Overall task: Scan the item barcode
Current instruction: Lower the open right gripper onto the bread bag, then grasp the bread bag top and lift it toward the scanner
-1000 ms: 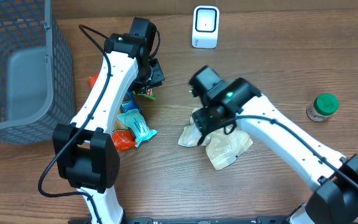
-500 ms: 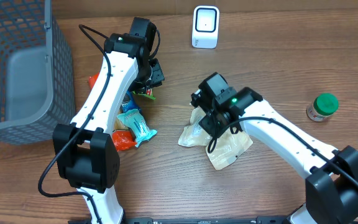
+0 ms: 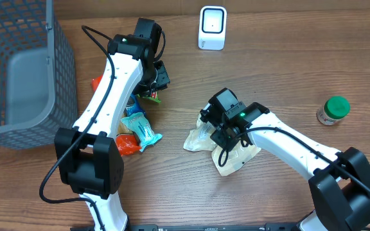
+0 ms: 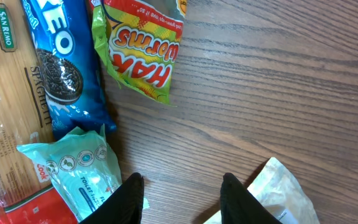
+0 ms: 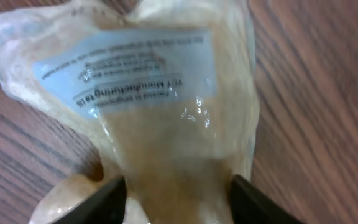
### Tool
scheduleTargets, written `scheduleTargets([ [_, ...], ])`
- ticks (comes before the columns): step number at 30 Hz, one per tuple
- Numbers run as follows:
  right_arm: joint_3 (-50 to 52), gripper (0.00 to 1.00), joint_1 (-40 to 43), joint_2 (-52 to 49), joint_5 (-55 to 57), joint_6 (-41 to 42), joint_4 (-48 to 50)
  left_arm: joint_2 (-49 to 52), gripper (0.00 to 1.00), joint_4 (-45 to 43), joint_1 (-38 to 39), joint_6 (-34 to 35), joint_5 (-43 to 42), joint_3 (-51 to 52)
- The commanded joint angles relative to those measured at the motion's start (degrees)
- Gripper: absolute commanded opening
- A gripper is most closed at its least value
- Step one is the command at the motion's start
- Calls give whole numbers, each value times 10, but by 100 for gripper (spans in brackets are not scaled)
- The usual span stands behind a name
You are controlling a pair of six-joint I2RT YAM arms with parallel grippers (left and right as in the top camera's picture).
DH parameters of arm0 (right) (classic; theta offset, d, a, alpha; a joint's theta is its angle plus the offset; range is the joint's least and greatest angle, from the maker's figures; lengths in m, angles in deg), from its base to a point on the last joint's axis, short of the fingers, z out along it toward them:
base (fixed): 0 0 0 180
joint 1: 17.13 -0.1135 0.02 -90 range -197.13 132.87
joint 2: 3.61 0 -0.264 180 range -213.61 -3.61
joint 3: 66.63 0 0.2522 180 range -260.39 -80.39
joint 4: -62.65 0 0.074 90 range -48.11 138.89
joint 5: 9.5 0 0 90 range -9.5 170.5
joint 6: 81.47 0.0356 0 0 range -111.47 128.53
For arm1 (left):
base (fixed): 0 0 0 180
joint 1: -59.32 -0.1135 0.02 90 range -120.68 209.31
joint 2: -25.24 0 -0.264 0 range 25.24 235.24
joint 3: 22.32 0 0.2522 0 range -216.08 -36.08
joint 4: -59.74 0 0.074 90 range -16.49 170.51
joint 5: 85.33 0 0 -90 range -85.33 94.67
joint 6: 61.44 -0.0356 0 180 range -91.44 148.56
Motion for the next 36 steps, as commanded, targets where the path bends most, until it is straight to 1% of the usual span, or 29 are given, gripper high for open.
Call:
scheduleTargets([
  [1,10,49,2,4,-10,1,30,-14,33,3,-2,-11,3,-5],
  [6,32,52,2,4,-9,1,82,-14,33,10,-2,-11,4,-5],
  [8,37,58,3,3,-9,1,82,-14,33,12,-2,-11,3,-5],
  [12,45,66,14,3,2,1,78,-14,33,13,-2,-11,3,-5],
  [15,53,66,28,3,-9,3,85,-14,33,13,-2,-11,3,-5],
  [17,52,60,35,3,-44,11,90,-14,33,13,-2,-11,4,-5],
  [20,52,59,38,4,-92,53,102,-14,33,13,-2,-11,3,-5],
  [22,52,50,38,4,-109,53,102,-14,33,13,-2,-11,3,-5],
  [23,52,42,38,3,-113,54,102,-14,33,13,-2,-11,4,-5],
  [25,52,21,38,4,-112,81,102,-14,33,12,-2,-11,4,-5],
  [26,52,15,38,4,-112,104,102,-14,33,12,-2,-11,4,-5],
  [28,52,11,38,4,-112,130,103,-14,33,13,-2,-11,4,-5],
  [29,52,6,38,4,-111,143,103,-14,33,13,-2,-11,4,-5],
  [30,52,4,38,4,-106,160,104,-14,33,13,-2,-11,4,-5],
  [33,52,4,38,4,-70,241,103,-14,33,13,-2,-11,4,-5],
  [36,52,4,38,4,-46,296,103,-14,34,13,-2,-11,4,-5],
])
